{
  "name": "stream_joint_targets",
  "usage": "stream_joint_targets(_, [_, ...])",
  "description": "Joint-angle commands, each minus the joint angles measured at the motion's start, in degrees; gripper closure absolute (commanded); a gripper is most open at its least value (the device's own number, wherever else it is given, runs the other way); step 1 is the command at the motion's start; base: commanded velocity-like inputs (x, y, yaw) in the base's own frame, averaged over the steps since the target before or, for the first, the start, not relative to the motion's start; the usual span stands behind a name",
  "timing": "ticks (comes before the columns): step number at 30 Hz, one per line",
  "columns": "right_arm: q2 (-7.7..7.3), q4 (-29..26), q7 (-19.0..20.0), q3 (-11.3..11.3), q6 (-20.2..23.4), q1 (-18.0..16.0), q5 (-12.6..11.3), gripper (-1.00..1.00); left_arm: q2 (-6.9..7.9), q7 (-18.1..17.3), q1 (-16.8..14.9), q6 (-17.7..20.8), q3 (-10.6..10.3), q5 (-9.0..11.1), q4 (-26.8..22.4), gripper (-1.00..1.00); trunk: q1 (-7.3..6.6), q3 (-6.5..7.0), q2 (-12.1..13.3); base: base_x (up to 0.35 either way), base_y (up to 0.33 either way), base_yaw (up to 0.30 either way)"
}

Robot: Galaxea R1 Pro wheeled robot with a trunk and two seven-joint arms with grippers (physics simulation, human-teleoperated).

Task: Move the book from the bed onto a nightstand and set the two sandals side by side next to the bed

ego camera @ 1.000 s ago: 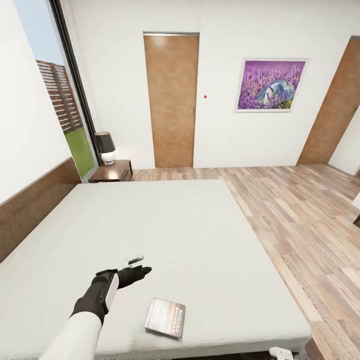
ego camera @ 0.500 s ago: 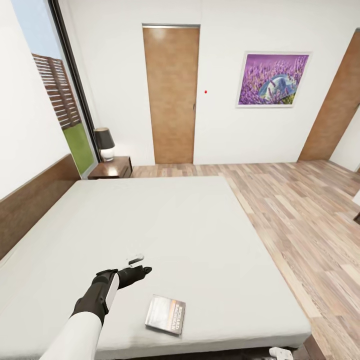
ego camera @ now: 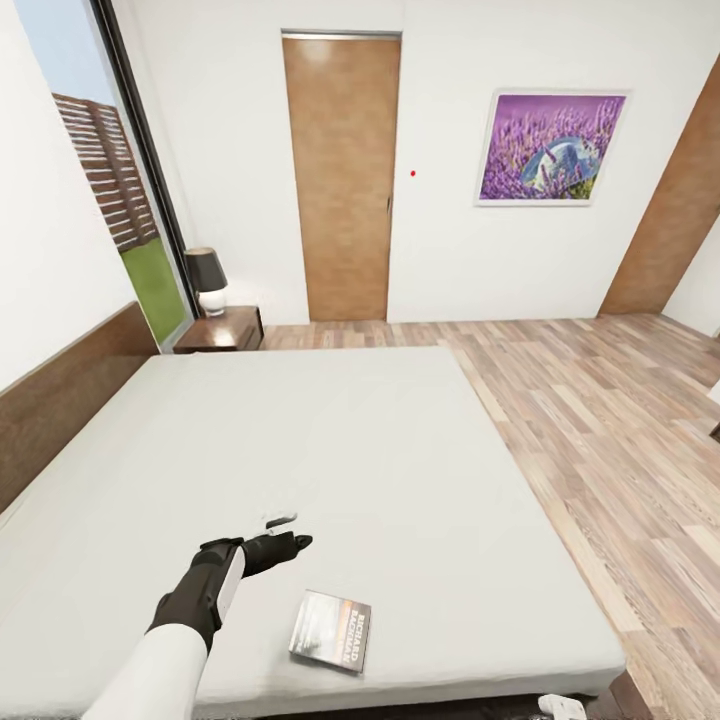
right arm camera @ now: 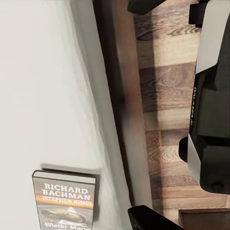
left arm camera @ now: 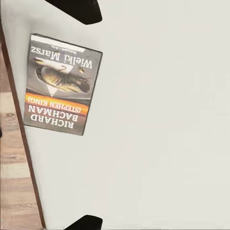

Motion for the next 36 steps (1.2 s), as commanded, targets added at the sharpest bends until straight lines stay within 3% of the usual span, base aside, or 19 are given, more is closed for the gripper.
stream_joint_targets(1, [-0.03,0.1,0.3,-0.1,0.0,-0.1,-0.3,-1.0,-0.08,-1.8,0.0,0.2,-1.8,-0.6,-0.1,-1.0,0.03,-0.21,-0.1,0.0,0.0,0.0])
stream_joint_targets(3, [-0.06,0.1,0.4,-0.1,0.0,-0.1,-0.3,-1.0,-0.04,-3.6,0.2,0.1,-6.1,-0.6,-0.1,-1.0,0.03,-0.39,-0.1,0.0,0.0,0.0])
stream_joint_targets(5, [-0.07,0.1,0.4,-0.1,0.0,-0.1,-0.4,-1.0,0.0,-4.3,0.2,0.1,-8.3,-0.6,-0.1,-1.0,0.03,-0.57,-0.1,0.0,0.0,0.0])
stream_joint_targets(7, [-0.08,0.1,0.4,-0.1,0.0,-0.1,-0.4,-1.0,0.06,-4.6,0.3,0.1,-9.1,-0.5,-0.1,-1.0,0.03,-0.75,-0.1,0.0,0.0,0.0])
stream_joint_targets(36, [-0.08,0.0,0.4,-0.1,0.0,-0.1,-0.4,-1.0,0.12,-4.7,0.3,0.1,-9.7,-0.4,-0.1,-1.0,0.03,-3.37,-0.1,0.0,0.0,0.0])
